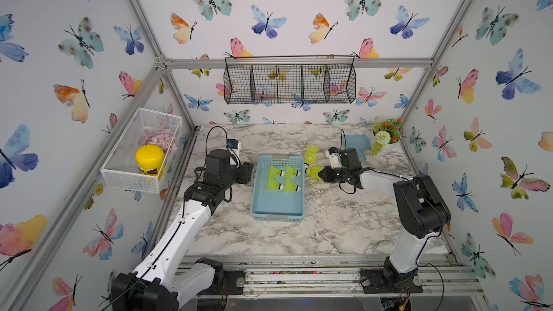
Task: Put the shuttlecocks into the storage box
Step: Pick up the shuttlecock at the center of the board.
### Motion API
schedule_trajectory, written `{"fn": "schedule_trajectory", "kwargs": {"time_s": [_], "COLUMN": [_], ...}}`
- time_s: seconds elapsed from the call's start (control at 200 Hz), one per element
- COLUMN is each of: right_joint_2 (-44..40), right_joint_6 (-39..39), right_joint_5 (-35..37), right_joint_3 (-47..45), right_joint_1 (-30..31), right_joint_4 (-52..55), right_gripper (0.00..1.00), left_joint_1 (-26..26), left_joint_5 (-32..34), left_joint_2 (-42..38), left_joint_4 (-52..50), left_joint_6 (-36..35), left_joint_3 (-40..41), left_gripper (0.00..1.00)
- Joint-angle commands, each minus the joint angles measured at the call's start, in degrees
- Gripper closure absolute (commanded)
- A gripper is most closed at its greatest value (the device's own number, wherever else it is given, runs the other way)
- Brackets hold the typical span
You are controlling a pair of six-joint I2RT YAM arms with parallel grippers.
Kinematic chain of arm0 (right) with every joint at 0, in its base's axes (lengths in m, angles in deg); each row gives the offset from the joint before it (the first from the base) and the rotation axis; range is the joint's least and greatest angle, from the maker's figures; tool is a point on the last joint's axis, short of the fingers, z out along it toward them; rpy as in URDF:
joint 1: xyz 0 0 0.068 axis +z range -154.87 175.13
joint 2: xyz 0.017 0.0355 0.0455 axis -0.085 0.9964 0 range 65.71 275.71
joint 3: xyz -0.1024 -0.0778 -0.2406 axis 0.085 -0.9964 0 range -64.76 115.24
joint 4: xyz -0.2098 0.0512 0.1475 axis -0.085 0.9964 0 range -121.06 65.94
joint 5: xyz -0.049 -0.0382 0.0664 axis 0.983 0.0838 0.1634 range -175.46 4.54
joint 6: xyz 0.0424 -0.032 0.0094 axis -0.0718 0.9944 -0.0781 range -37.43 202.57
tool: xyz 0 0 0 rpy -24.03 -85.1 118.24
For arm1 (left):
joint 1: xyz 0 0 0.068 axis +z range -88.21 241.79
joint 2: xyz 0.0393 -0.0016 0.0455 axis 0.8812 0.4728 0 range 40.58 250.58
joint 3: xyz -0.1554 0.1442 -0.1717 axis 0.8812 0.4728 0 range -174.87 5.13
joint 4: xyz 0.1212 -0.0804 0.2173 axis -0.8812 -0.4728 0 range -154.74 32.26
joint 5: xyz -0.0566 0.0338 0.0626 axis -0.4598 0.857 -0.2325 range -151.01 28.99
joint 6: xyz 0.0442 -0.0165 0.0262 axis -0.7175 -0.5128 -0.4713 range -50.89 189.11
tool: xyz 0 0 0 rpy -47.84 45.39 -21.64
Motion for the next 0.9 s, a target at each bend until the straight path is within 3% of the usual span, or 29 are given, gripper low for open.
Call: {"fn": "schedule_trajectory", "kwargs": {"time_s": [0.0, 0.14, 0.581, 0.896], "right_joint_2": [0.5, -1.2, -17.0, -26.1], "right_joint_6": [-0.2, 0.6, 1.9, -1.0], "right_joint_5": [1.1, 3.7, 15.6, 16.5], "right_joint_3": [1.4, 0.5, -10.1, -20.9], "right_joint_1": [-0.4, -0.4, -0.3, -0.3], "right_joint_4": [0.2, 1.7, 9.8, 10.2], "right_gripper": [0.9, 0.96, 0.95, 0.94], "left_joint_1": [0.3, 0.4, 0.4, 0.6], "left_joint_5": [0.8, 0.9, 0.9, 0.4], "left_joint_2": [-1.0, -1.0, -1.0, -1.1], "left_joint_4": [-0.5, -0.5, -0.5, -0.4], "left_joint_6": [-0.9, -1.0, -1.2, -1.1], "left_joint_3": [0.1, 0.1, -0.1, -0.1], "left_gripper": [0.41, 0.41, 0.41, 0.41]}}
